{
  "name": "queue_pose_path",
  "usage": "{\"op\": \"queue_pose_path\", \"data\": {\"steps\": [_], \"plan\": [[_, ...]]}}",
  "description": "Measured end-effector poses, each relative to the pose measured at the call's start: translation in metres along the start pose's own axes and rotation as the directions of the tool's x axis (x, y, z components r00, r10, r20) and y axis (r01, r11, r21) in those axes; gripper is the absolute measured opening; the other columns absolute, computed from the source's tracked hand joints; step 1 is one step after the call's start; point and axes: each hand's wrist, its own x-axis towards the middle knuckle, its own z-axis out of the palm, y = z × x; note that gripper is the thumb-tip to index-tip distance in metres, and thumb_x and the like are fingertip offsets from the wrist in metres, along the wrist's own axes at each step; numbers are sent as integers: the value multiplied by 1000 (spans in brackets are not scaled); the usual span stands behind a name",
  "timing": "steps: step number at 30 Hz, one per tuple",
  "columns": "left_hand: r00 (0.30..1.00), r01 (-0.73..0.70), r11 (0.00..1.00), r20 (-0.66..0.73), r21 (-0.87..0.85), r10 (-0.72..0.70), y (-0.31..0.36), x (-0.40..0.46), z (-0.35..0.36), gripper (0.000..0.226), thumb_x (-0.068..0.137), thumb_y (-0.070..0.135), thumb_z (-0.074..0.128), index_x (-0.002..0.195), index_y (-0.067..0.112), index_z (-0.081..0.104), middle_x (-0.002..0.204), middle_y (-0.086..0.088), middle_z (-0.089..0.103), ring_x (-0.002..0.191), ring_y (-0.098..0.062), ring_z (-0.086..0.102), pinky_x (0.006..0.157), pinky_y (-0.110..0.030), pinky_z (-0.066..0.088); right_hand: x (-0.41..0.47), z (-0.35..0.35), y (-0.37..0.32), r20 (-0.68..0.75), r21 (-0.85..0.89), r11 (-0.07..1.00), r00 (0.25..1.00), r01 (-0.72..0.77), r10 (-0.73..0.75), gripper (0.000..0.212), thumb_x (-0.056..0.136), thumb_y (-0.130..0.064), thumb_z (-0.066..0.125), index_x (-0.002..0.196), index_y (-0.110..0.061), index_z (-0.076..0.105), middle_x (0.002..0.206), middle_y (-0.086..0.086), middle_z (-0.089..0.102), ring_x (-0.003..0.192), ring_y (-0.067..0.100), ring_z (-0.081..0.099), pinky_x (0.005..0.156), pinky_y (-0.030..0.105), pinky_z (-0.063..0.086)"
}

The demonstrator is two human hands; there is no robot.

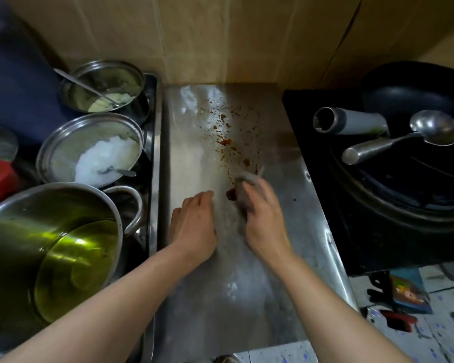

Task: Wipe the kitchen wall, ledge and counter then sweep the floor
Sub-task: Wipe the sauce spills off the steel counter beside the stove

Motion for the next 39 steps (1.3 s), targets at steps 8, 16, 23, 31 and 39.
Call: {"op": "queue_pose_path", "data": {"steps": [8,16,23,31,39], "plan": [[999,36,999,-33,8,-36,-2,16,-5,64,86,7,51,144,17,25,143,0,37,131,-22,33,107,-35,30,38,9,25,87,-261,956,990,134,-115,49,80,-4,58,126,-20,60,143,9,46,133,34,39,111,47,31],[996,85,996,-33,26,-84,8,32,-7,66,85,6,53,144,16,24,145,-1,35,133,-22,31,106,-35,30,42,9,19,84,-297,947,991,126,-105,62,65,4,63,126,-10,59,142,16,44,131,41,39,111,46,27],[994,105,994,-26,28,-104,17,49,-6,58,84,5,52,137,16,32,138,-2,41,123,-23,39,97,-34,33,76,-28,51,100,-256,967,994,-12,39,63,83,3,44,140,-23,43,157,2,18,141,27,21,113,42,29],[982,189,982,-13,-10,-189,11,73,-21,41,89,11,47,129,13,38,133,-8,46,122,-28,41,96,-40,37,67,27,1,175,-74,933,926,352,-335,56,71,12,65,121,-11,63,134,10,54,123,31,50,108,30,26],[971,232,973,58,1,-232,3,105,-44,51,84,4,49,133,8,34,134,-11,43,126,-30,38,99,-42,36,124,30,16,-53,-209,978,999,-1,-11,50,82,3,50,128,-18,57,147,4,38,137,31,31,111,41,30]]}}
